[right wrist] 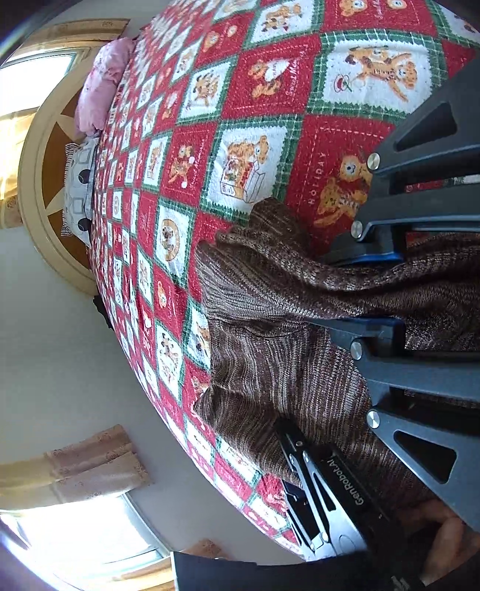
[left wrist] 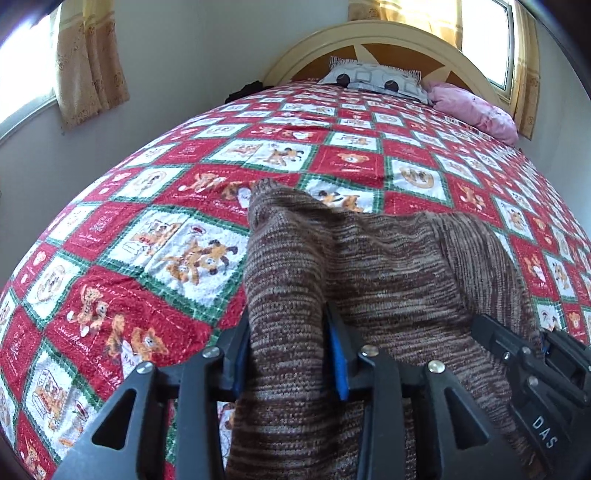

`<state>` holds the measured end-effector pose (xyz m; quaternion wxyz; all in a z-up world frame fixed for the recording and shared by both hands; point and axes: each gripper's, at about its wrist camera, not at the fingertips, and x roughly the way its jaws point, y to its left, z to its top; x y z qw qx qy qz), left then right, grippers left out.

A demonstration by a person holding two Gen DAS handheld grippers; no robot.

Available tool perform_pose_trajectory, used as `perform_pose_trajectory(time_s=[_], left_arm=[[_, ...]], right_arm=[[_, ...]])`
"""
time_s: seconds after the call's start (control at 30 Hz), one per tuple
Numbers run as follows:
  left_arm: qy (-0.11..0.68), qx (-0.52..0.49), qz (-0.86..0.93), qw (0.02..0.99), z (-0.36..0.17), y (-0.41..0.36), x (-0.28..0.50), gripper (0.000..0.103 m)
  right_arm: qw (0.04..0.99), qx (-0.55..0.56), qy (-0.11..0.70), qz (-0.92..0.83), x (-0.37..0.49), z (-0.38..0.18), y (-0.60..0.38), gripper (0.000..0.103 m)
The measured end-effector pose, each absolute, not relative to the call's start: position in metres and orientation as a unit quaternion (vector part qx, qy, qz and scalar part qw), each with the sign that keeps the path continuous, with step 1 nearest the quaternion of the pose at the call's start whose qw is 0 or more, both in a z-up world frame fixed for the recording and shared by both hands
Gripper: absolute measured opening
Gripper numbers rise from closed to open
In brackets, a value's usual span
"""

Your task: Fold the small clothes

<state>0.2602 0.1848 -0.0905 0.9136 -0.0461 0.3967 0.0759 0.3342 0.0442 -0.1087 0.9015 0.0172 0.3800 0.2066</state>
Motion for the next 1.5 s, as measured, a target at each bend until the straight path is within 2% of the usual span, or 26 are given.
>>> perform_pose_trajectory(time_s=[0.27,0.43,0.57,0.6,0.67,0.8,0.83,0.87,0.9,1.0,1.1,1.13,1.17,1.2,1.23,1.27,1.3,1.4,1.5], left_arm=[[0.403,-0.077,0.068,0.91,-0.094,0.194,0.265,0.043],[0.402,-0.069,0.071,0.91,-0.094,0.191,0.265,0.043],[0.404,-0.071,0.07,0.909,-0.093,0.193,0.257,0.046],[0.404,-0.065,0.074,0.909,-0.093,0.191,0.252,0.054],[0.402,-0.05,0.077,0.911,-0.092,0.188,0.24,0.059],[0.404,-0.085,0.032,0.91,-0.091,0.192,0.206,0.061],[0.406,-0.097,0.023,0.908,-0.093,0.195,0.2,0.062],[0.41,-0.122,0.012,0.904,-0.097,0.2,0.193,0.062],[0.411,-0.142,0.003,0.9,-0.098,0.203,0.189,0.062],[0.414,-0.196,-0.022,0.888,-0.099,0.212,0.174,0.064],[0.415,-0.164,-0.027,0.894,-0.101,0.201,0.167,0.064],[0.414,-0.153,-0.025,0.897,-0.101,0.197,0.165,0.064],[0.413,-0.146,-0.024,0.899,-0.101,0.194,0.163,0.061],[0.414,-0.141,-0.022,0.899,-0.1,0.19,0.162,0.058],[0.415,-0.139,-0.022,0.899,-0.099,0.189,0.161,0.053],[0.417,-0.139,-0.021,0.898,-0.098,0.188,0.161,0.041],[0.421,-0.139,-0.02,0.896,-0.096,0.189,0.16,0.032],[0.425,-0.146,-0.018,0.893,-0.09,0.194,0.157,0.026],[0.432,-0.159,-0.024,0.887,-0.089,0.201,0.152,0.026]], right_arm=[[0.89,0.031,0.401,0.214,0.346,-0.113,0.045,0.023],[0.877,0.084,0.413,0.23,0.353,-0.121,0.032,0.025],[0.878,0.082,0.413,0.226,0.349,-0.12,0.032,0.031],[0.878,0.08,0.413,0.226,0.347,-0.119,0.031,0.035],[0.881,0.074,0.414,0.219,0.339,-0.115,0.027,0.045],[0.883,0.082,0.406,0.222,0.307,-0.106,0.013,0.051],[0.88,0.083,0.406,0.232,0.298,-0.106,0.011,0.055],[0.878,0.078,0.41,0.235,0.289,-0.107,0.01,0.063],[0.878,0.069,0.413,0.231,0.281,-0.109,0.009,0.066],[0.875,0.065,0.422,0.229,0.265,-0.12,0.004,0.066],[0.868,0.081,0.425,0.242,0.253,-0.121,0.0,0.066],[0.869,0.074,0.425,0.244,0.251,-0.12,0.002,0.065],[0.87,0.06,0.424,0.243,0.248,-0.12,0.006,0.061],[0.873,0.044,0.424,0.237,0.245,-0.12,0.009,0.049],[0.873,0.039,0.425,0.235,0.243,-0.119,0.011,0.044],[0.869,0.048,0.428,0.241,0.243,-0.118,0.01,0.032],[0.861,0.067,0.437,0.251,0.243,-0.119,0.007,0.026],[0.842,0.122,0.449,0.272,0.241,-0.117,-0.008,0.02],[0.822,0.179,0.459,0.285,0.241,-0.123,-0.023,0.019]])
